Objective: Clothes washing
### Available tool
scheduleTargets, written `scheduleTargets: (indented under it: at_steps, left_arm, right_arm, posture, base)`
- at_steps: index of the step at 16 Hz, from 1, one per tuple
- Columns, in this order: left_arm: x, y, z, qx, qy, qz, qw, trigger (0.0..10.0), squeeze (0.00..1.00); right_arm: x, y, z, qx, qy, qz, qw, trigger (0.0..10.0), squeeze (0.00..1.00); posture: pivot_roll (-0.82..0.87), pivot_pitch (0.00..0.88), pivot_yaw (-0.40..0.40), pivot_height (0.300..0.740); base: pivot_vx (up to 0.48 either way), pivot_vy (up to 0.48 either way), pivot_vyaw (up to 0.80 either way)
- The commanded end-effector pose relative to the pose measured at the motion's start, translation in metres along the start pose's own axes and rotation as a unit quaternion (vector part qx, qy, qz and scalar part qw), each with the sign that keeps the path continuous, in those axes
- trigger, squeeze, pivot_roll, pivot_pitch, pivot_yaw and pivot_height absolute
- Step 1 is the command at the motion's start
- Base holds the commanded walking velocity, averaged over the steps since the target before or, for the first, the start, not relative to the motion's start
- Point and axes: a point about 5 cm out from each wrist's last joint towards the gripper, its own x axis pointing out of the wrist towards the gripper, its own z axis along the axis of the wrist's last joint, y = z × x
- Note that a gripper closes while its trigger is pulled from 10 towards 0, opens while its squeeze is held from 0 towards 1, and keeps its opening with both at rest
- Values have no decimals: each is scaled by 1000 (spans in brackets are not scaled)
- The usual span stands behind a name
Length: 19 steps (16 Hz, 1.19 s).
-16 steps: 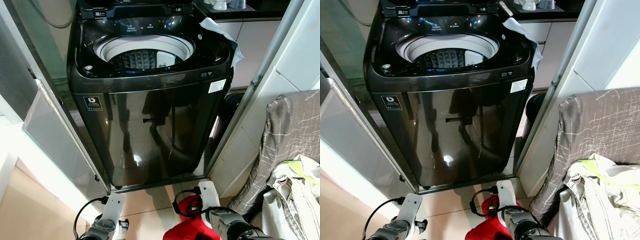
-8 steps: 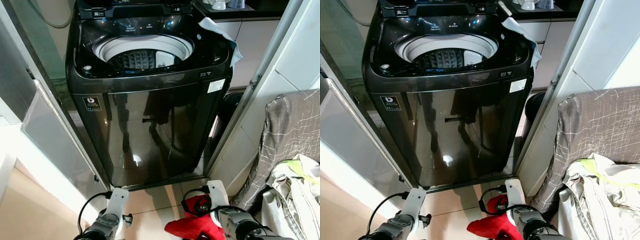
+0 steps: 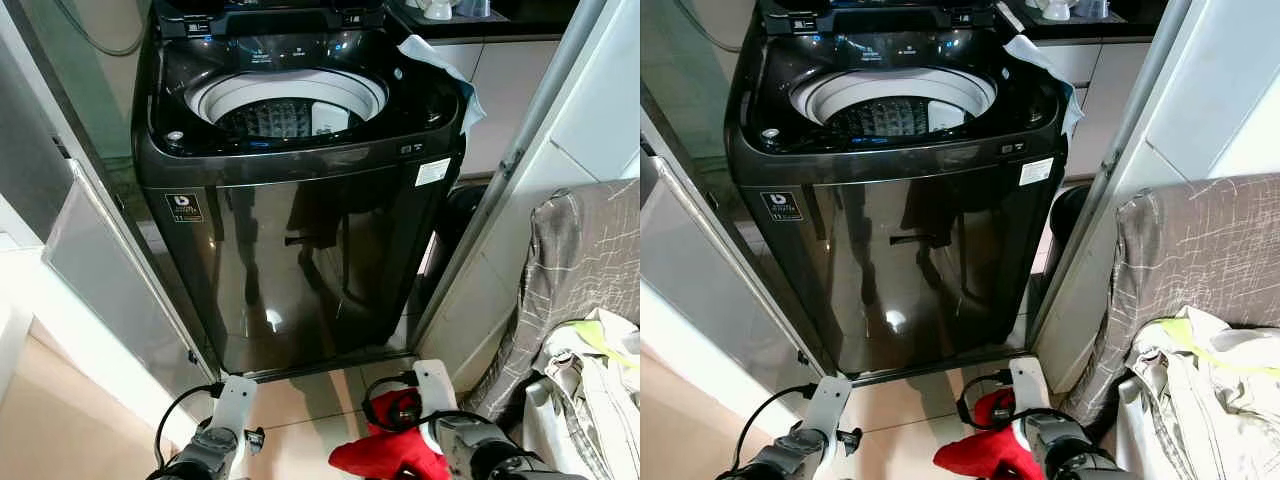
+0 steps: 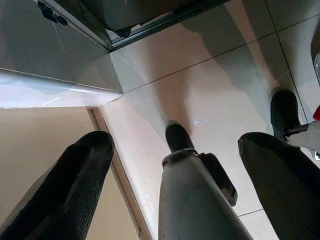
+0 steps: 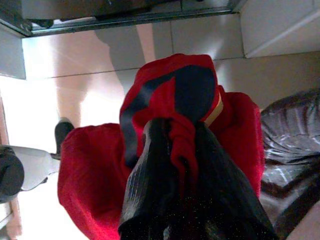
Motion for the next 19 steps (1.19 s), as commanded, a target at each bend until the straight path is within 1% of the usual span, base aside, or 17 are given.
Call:
scheduleTargets:
  at_steps: [1,6,11,12,13,14,15,17,18,19]
  left_arm:
    - [0,1,0,11,3,3,1000,10000,0]
    - [0,0,1,9,2,-2,1000,10000,0]
    - [0,3,0,9,3,4,1000,10000,0]
    - [0,3,1,6,1,4,1000,10000,0]
    - [0,3,2,3,0,4,1000,10000,0]
    - [0,4,2,-1,-1,5,1000,10000,0]
    - [0,5,2,-4,0,8,1000,10000,0]
    - [0,6,-1,5,8,11,1000,10000,0]
    - [0,3,-2,-7,5,-5,1000,10000,0]
    - [0,1,-2,-10,5,-11,1000,10000,0]
  right_arm:
    - [0,1,6,0,-6,1,1000,10000,0]
    - [0,3,9,0,-7,2,1000,10000,0]
    - [0,5,4,11,1,4,1000,10000,0]
    - [0,6,0,43,15,11,999,10000,0]
    - [0,4,-2,65,19,11,998,10000,0]
    - [0,0,-1,65,14,2,998,10000,0]
    - [-1,-5,0,48,11,-3,999,10000,0]
    - [-1,-6,-1,29,17,7,999,10000,0]
    - [-1,-7,-3,30,19,6,999,10000,0]
    - [-1,-8,-5,26,23,6,999,10000,0]
  posture:
    - [-45,8,-12,740]
    - [-49,11,-12,740]
    - [-42,0,-6,740]
    - [-42,0,-5,740]
    - [-38,0,-9,740]
    - [-35,0,-7,740]
    - [-34,0,-5,740]
    - [-23,0,-20,740]
    - [-23,0,-20,740]
    - [-28,0,-21,740]
  base:
    - [0,0,0]
    - [0,0,0]
    - [0,0,0]
    - [0,0,0]
    - [0,0,0]
    - [0,0,0]
    - [0,0,0]
    - [0,0,0]
    - [0,0,0]
    - [0,0,0]
